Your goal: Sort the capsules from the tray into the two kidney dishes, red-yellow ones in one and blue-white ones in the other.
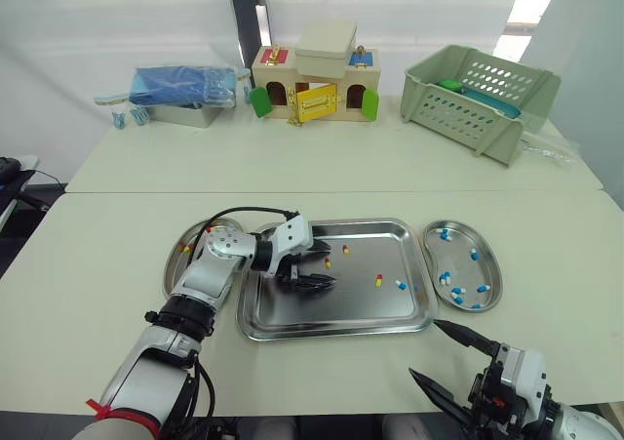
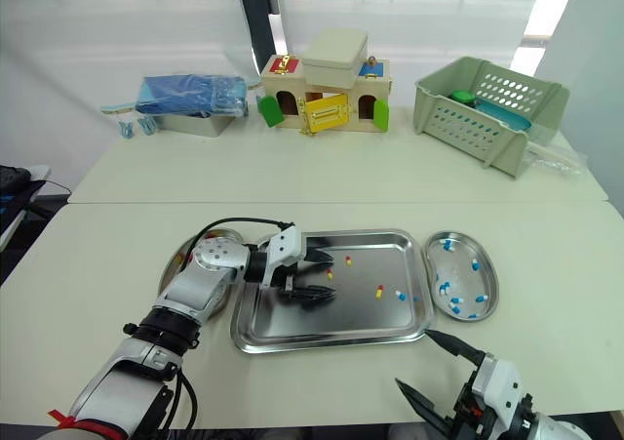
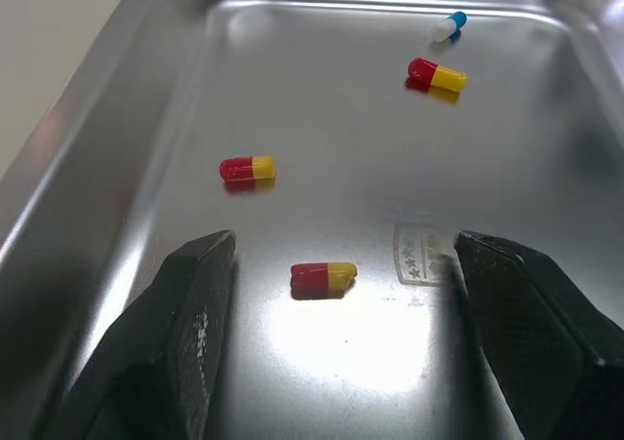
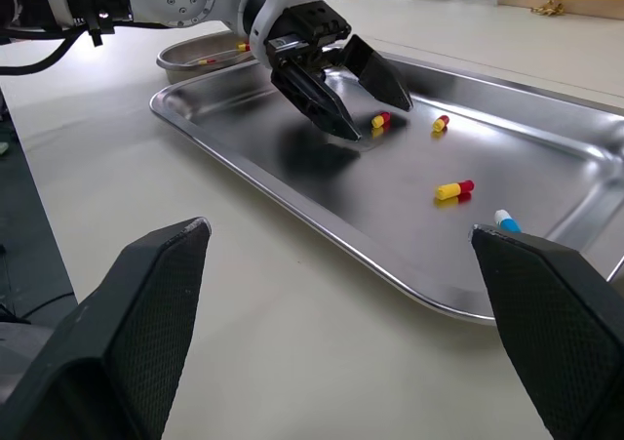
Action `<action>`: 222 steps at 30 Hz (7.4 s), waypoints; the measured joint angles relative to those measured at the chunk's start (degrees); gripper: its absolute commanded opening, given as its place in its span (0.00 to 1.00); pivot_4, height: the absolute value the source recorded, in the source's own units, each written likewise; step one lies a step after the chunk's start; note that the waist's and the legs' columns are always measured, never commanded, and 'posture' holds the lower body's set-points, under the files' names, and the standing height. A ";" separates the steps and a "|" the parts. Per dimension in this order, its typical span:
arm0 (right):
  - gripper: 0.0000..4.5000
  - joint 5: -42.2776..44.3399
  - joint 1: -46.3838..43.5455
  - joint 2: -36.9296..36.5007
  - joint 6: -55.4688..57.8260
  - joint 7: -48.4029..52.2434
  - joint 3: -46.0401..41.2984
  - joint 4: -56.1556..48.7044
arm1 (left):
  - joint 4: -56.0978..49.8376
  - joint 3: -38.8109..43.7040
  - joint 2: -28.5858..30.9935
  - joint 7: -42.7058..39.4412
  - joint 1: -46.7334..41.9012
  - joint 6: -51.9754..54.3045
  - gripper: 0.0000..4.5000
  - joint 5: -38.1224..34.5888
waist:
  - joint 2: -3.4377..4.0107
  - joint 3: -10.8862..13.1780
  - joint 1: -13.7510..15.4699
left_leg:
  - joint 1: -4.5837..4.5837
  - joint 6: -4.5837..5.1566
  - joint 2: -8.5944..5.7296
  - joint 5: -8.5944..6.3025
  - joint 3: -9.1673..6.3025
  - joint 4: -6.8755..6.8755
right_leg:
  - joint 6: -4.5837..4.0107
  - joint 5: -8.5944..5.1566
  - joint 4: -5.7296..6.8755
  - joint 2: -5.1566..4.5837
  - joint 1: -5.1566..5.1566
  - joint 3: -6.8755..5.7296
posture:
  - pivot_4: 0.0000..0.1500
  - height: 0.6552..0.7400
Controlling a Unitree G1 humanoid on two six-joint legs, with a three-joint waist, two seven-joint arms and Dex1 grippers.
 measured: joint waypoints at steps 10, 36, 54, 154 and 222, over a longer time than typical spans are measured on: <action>1.00 0.00 0.01 -0.71 0.37 -1.18 0.22 -0.37 | 0.98 -0.15 -0.58 0.88 -1.10 0.47 0.61 1.47 | 0.00 -0.02 0.05 | 0.13 0.01 0.00 -0.01 -0.03 0.01 | 0.00 0.00 0.00 0.00 0.18 -0.02 | 1.00 1.00; 1.00 0.15 0.01 -3.33 3.14 -2.57 1.16 -3.58 | -3.20 -0.03 -0.48 2.12 0.65 3.48 0.19 2.11 | 0.00 -0.02 0.06 | 0.27 0.02 0.00 -0.01 -0.04 0.01 | 0.00 0.00 -0.01 0.00 0.34 -0.02 | 1.00 1.00; 1.00 2.89 -5.11 -6.38 5.80 -0.18 1.49 -4.04 | -36.78 26.05 12.64 19.31 19.72 31.34 0.19 -8.81 | 0.00 -0.03 -0.07 | 0.30 0.03 0.03 -0.02 -0.08 -0.04 | 0.00 0.00 -0.02 -0.01 0.32 0.00 | 1.00 1.00; 1.00 12.35 -7.12 -8.84 20.76 6.75 -12.78 -3.97 | -36.33 29.61 22.09 13.64 30.28 19.70 0.99 -21.75 | 0.00 -0.07 0.09 | 0.27 0.03 0.06 -0.03 0.07 -0.08 | 0.00 0.00 -0.07 -0.03 0.33 0.03 | 1.00 1.00; 1.00 -2.15 4.48 -1.95 1.59 -6.09 4.41 -3.33 | -21.72 3.71 -1.48 13.20 0.57 27.25 0.21 -1.22 | 0.01 -0.08 -0.06 | 0.29 0.03 0.01 -0.02 -0.07 -0.04 | 0.00 0.00 -0.03 0.03 0.32 0.02 | 1.00 1.00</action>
